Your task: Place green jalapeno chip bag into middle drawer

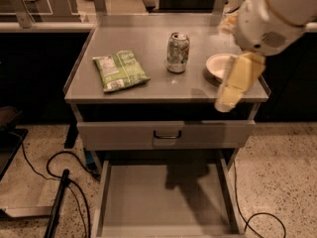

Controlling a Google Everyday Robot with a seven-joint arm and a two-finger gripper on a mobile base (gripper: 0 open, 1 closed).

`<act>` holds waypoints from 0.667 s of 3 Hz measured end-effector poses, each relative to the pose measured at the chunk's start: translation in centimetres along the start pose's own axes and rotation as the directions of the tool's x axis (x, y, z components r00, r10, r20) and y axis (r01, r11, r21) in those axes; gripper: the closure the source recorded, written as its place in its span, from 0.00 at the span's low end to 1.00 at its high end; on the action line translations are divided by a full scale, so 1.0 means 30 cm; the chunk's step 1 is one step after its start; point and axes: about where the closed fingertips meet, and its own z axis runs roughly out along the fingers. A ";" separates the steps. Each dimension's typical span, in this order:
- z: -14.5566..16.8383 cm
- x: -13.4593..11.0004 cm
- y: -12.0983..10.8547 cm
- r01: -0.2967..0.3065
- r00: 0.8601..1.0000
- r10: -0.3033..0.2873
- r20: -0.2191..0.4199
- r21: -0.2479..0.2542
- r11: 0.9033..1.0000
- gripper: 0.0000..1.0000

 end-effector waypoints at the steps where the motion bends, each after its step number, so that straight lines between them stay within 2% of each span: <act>1: 0.097 -0.166 -0.053 0.095 0.994 -0.096 0.051 0.025 0.995 0.00; 2: 0.185 -0.297 -0.092 0.174 0.981 -0.173 0.089 -0.004 0.985 0.00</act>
Offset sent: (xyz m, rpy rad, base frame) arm 0.0759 0.1493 -0.0219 0.0290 -0.0322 0.3073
